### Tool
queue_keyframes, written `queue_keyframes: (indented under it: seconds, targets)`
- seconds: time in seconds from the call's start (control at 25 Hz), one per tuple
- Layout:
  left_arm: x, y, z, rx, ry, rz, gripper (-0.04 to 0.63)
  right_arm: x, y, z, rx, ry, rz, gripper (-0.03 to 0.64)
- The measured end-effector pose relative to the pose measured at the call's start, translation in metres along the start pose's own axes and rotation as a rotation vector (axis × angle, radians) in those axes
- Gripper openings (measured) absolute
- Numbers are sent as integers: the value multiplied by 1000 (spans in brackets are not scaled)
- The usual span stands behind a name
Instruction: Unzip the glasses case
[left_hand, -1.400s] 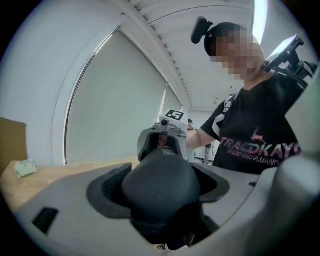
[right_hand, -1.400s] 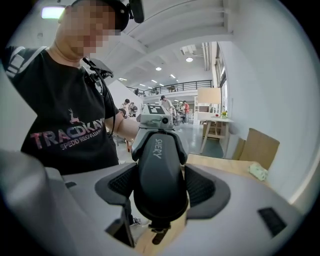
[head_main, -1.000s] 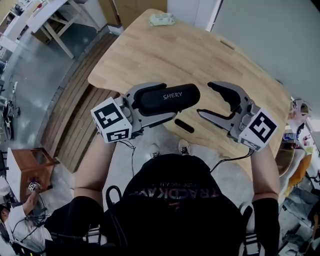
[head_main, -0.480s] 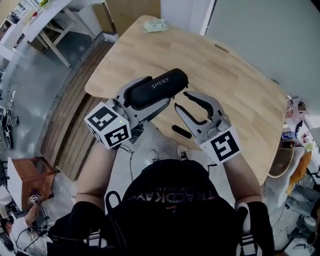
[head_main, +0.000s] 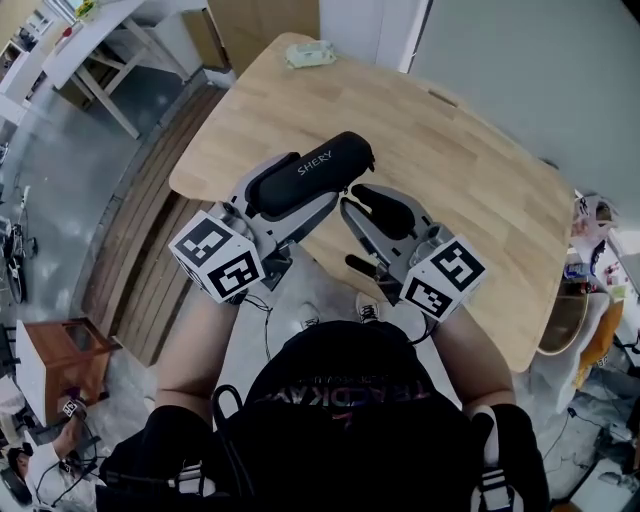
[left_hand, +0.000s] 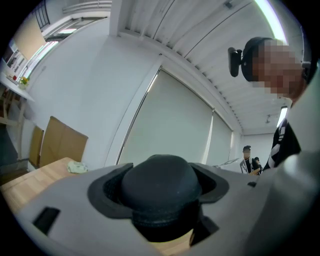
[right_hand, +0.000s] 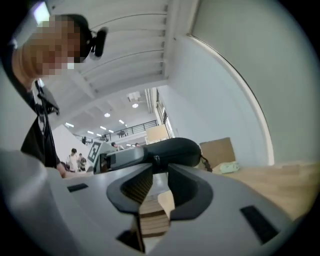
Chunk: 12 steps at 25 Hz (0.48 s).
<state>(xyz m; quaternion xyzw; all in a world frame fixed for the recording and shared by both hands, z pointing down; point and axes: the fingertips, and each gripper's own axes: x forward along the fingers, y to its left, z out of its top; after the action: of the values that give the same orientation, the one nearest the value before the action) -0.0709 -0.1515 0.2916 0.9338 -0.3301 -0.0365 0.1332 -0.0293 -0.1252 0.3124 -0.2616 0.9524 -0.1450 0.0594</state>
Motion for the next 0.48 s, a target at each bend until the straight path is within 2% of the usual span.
queue_keyframes:
  seconds: [0.12,0.24,0.28,0.48]
  targets:
    - [0,1,0,-2,-10,0,354,3,-1,1,123,-21,49,98]
    - [0,2,0,0,-17,-1,354,6,-1,1,180,-29,72,92]
    - [0,3,0,6,-16,1,354,6,0,1,198,-31,80,62]
    - [-1,3,0,109,-16,27,354,11,5,3,247,-55,103,40]
